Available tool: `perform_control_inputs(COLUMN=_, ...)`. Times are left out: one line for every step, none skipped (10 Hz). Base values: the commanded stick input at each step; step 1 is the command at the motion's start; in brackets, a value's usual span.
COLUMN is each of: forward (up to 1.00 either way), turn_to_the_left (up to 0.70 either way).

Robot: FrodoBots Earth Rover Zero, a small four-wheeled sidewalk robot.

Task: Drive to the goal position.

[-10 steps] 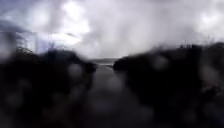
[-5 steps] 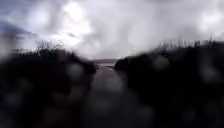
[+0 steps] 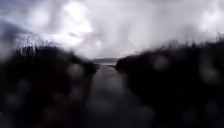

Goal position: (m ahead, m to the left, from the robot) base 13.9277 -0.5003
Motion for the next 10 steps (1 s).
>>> perform_control_inputs(forward=0.7, turn_to_the_left=0.0)
perform_control_inputs(forward=0.7, turn_to_the_left=0.0)
perform_control_inputs(forward=0.7, turn_to_the_left=0.0)
perform_control_inputs(forward=0.7, turn_to_the_left=0.0)
perform_control_inputs(forward=0.7, turn_to_the_left=0.0)
perform_control_inputs(forward=0.7, turn_to_the_left=0.0)
perform_control_inputs(forward=0.7, turn_to_the_left=0.0)
perform_control_inputs(forward=0.7, turn_to_the_left=0.0)
perform_control_inputs(forward=0.7, turn_to_the_left=0.0)
perform_control_inputs(forward=0.7, turn_to_the_left=0.0)
